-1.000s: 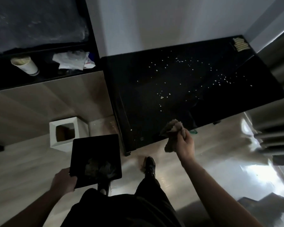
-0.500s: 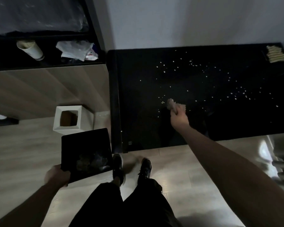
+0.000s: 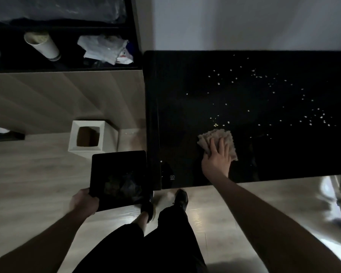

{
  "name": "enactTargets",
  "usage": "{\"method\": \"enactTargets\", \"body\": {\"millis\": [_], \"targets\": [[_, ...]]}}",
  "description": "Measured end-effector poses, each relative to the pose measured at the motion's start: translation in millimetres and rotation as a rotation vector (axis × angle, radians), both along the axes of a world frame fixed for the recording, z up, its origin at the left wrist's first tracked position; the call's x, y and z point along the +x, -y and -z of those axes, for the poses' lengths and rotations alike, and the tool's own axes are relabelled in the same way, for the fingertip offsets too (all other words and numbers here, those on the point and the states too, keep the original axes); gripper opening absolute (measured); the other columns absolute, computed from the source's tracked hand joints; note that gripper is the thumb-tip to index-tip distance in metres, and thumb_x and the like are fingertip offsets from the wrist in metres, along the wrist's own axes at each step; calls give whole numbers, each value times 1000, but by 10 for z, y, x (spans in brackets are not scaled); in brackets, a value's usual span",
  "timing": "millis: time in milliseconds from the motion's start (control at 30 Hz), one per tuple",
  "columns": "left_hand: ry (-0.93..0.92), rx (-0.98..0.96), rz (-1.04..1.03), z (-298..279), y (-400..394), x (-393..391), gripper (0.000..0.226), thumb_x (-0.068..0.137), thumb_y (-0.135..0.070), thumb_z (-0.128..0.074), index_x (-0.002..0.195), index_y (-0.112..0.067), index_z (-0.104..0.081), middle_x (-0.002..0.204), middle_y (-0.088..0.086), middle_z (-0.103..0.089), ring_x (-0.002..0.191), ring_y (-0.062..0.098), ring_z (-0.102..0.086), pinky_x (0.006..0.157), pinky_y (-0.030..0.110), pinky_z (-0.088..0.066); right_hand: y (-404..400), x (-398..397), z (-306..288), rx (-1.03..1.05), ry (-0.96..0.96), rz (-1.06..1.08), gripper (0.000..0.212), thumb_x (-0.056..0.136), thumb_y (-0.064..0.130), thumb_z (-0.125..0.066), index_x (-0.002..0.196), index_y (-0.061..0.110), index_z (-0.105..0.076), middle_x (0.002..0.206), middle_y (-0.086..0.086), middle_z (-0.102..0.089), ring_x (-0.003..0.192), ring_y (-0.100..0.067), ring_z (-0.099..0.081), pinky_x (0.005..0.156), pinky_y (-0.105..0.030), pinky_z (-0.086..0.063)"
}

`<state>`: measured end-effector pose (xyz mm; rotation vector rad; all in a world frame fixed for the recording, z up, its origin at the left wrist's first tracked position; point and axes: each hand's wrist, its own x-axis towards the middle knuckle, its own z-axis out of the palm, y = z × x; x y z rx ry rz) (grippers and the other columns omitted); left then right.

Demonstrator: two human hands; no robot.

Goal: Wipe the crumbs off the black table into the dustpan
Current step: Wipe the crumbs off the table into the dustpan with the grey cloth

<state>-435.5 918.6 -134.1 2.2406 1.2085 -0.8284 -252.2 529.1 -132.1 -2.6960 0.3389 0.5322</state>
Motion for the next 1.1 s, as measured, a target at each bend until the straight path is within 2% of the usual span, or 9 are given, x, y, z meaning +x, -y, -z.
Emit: {"method": "enactTargets", "body": {"millis": [234, 334, 467, 634, 834, 901, 967, 1034, 1101], "targets": [[26, -25, 71, 96, -135, 20, 32, 76, -9, -59, 101, -24, -74, 51, -1, -67, 59, 25, -65, 61, 30, -55, -801, -646, 50, 201, 143, -79, 61, 97, 6, -50, 153, 29, -47, 167, 6, -33, 158, -18, -20, 127, -50, -24], [46, -39, 94, 56, -155, 44, 30, 77, -9, -59, 101, -20, -74, 55, 0, -67, 60, 26, -65, 61, 30, -55, -1271, -897, -119, 362, 73, -55, 61, 97, 4, -48, 147, 38, -52, 162, 17, -39, 150, 1, -24, 125, -34, -27], [40, -48, 130, -8, -177, 56, 30, 79, -8, -58, 103, -18, -74, 58, 3, -69, 63, 27, -66, 63, 31, -56, -1820, -1122, -402, 571, -90, -75, 55, 98, 6, -45, 141, 39, -56, 132, 4, -69, 120, -20, -66, 96, -28, -54], [56, -45, 132, -72, -189, 33, 25, 78, -7, -61, 98, -13, -75, 63, 8, -69, 68, 32, -68, 67, 35, -59, -1857, -1169, -664, 710, -68, 53, 45, 102, 10, -45, 138, 29, -62, 127, 7, -72, 115, -8, -65, 98, -17, -49], [54, -72, 95, -128, -178, 30, 18, 76, -9, -61, 88, -10, -74, 58, 9, -70, 63, 29, -68, 65, 34, -57, -962, -751, -724, 696, 169, 302, 32, 103, 16, -50, 127, 29, -67, 109, 12, -74, 102, -9, -70, 91, -34, -58], [55, -75, 94, -117, -172, 27, 16, 75, -15, -59, 86, -14, -71, 58, 8, -69, 62, 29, -68, 63, 32, -57, -614, -581, -718, 672, 238, 301, 33, 104, 21, -48, 127, 35, -66, 117, 8, -74, 109, -12, -71, 98, -42, -59], [45, -73, 108, -85, -175, 22, 20, 78, -11, -60, 93, -14, -73, 63, 10, -71, 69, 33, -71, 68, 37, -60, -326, -410, -676, 623, 271, 236, 36, 107, 18, -46, 131, 40, -63, 137, 7, -66, 125, -8, -62, 109, -37, -52], [30, -55, 139, -58, -179, 18, 25, 78, -8, -59, 97, -13, -74, 65, 11, -71, 72, 35, -71, 71, 40, -61, -98, -257, -494, 446, 216, 94, 35, 107, 20, -45, 138, 29, -61, 157, 5, -47, 141, -11, -47, 116, -37, -42], [21, -47, 153, -55, -168, 22, 27, 76, -8, -58, 97, -13, -74, 66, 10, -71, 72, 34, -70, 70, 40, -61, -30, -230, -258, 218, 54, -67, 38, 106, 22, -44, 143, 18, -53, 169, -1, -24, 156, -24, -21, 125, -50, -27]]}}
